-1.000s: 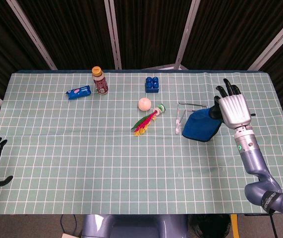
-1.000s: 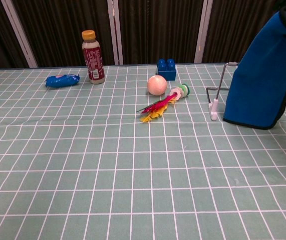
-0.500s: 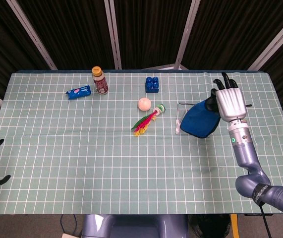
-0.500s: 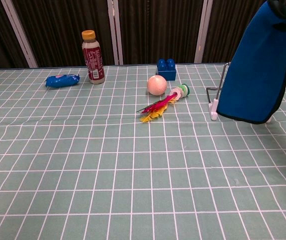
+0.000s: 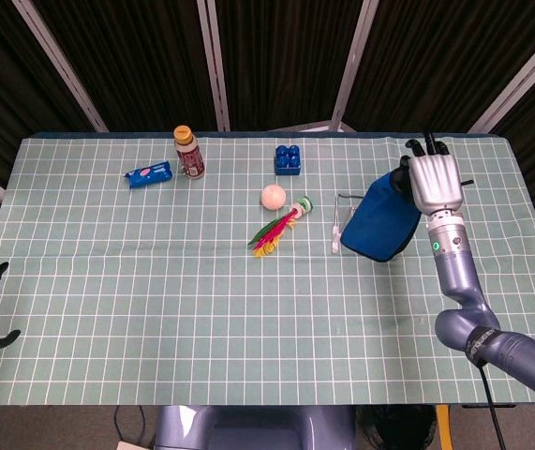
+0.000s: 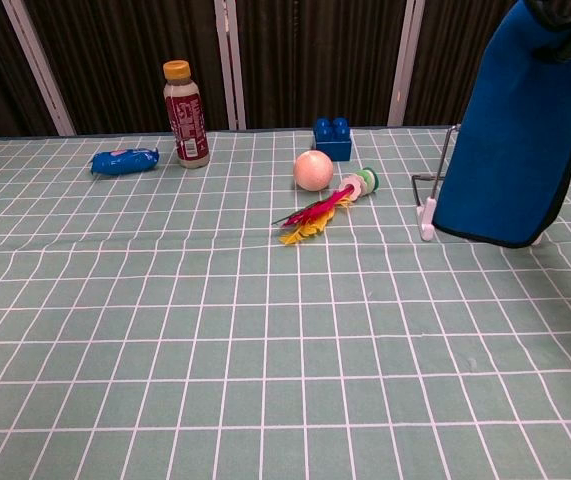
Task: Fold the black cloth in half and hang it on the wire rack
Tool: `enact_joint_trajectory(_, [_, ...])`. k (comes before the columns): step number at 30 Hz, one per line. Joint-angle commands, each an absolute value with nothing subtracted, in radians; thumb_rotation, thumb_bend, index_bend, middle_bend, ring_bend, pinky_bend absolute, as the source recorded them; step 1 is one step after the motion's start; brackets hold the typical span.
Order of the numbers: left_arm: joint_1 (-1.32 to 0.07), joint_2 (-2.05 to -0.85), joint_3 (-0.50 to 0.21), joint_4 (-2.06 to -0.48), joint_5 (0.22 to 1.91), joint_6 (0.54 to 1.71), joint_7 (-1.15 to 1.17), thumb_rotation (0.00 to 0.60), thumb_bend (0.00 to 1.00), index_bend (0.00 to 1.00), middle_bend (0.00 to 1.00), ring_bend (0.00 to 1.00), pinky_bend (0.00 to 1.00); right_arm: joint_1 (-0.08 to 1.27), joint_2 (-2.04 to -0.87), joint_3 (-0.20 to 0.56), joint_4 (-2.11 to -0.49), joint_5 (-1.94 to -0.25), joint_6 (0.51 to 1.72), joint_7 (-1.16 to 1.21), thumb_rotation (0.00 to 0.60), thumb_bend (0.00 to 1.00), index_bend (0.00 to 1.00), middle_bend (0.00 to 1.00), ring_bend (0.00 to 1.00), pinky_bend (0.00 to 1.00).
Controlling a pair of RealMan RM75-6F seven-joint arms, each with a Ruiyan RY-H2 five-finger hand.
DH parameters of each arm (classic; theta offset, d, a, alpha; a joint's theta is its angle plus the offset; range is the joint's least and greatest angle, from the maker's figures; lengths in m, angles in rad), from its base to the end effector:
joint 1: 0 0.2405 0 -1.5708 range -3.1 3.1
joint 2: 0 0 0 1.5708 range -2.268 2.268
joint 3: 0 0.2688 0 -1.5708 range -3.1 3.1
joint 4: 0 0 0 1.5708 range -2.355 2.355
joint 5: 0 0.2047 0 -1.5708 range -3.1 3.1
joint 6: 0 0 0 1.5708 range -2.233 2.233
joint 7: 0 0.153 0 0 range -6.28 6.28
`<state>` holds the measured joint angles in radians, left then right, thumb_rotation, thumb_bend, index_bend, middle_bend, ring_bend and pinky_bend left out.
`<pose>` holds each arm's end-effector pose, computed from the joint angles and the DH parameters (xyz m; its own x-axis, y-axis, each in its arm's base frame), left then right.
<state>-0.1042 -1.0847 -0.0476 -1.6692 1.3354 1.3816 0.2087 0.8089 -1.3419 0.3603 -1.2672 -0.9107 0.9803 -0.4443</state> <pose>-0.3367 0.1932 0.1696 0.5306 0.1262 0.8382 0.8324 0.1092 -0.5434 -0.1880 -0.4625 0.1416 0.5780 0.0709 0.8130 -0.8118 -0.0513 0.5816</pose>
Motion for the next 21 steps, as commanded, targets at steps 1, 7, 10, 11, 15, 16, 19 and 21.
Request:
enact_joint_trajectory(1, [-0.109, -1.09, -0.051, -1.665, 1.325, 1.375, 0.216, 0.6, 0.0, 0.0, 0.0, 0.0, 0.0, 0.829, -1.355, 0.374, -1.244, -0.889, 0.964, -0.441, 0.6, 0.44, 0.76, 0.2, 0.0, 0.21])
enact_joint_trajectory(7, [-0.114, -1.097, -0.056, -1.657, 1.303, 1.363, 0.225, 0.6, 0.0, 0.0, 0.0, 0.0, 0.0, 0.864, -1.373, 0.374, -1.193, -0.852, 0.924, -0.472, 0.6, 0.44, 0.77, 0.2, 0.0, 0.21])
enact_joint_trajectory(10, [-0.117, -1.1, -0.058, -1.651, 1.292, 1.355, 0.229, 0.6, 0.0, 0.0, 0.0, 0.0, 0.0, 0.891, -1.388, 0.364, -1.141, -0.83, 0.876, -0.491, 0.6, 0.44, 0.76, 0.2, 0.0, 0.21])
enact_joint_trajectory(11, [-0.118, -1.101, -0.058, -1.65, 1.29, 1.354, 0.23, 0.6, 0.0, 0.0, 0.0, 0.0, 0.0, 0.894, -1.392, 0.362, -1.134, -0.827, 0.872, -0.493, 0.6, 0.44, 0.76, 0.2, 0.0, 0.21])
enact_joint_trajectory(15, [-0.12, -1.105, -0.063, -1.646, 1.276, 1.35, 0.236, 0.6, 0.0, 0.0, 0.0, 0.0, 0.0, 0.918, -1.423, 0.364, -1.08, -0.801, 0.847, -0.492, 0.6, 0.44, 0.76, 0.2, 0.0, 0.21])
enact_joint_trajectory(16, [-0.121, -1.106, -0.064, -1.645, 1.273, 1.35, 0.237, 0.6, 0.0, 0.0, 0.0, 0.0, 0.0, 0.924, -1.429, 0.363, -1.067, -0.795, 0.839, -0.494, 0.6, 0.44, 0.76, 0.2, 0.0, 0.21])
enact_joint_trajectory(19, [-0.123, -1.109, -0.063, -1.645, 1.269, 1.347, 0.248, 0.6, 0.0, 0.0, 0.0, 0.0, 0.0, 0.939, -1.449, 0.354, -1.026, -0.786, 0.817, -0.5, 0.6, 0.44, 0.76, 0.2, 0.0, 0.21])
enact_joint_trajectory(21, [-0.125, -1.112, -0.063, -1.644, 1.265, 1.345, 0.253, 0.6, 0.0, 0.0, 0.0, 0.0, 0.0, 0.948, -1.464, 0.352, -1.001, -0.781, 0.803, -0.496, 0.6, 0.44, 0.76, 0.2, 0.0, 0.21])
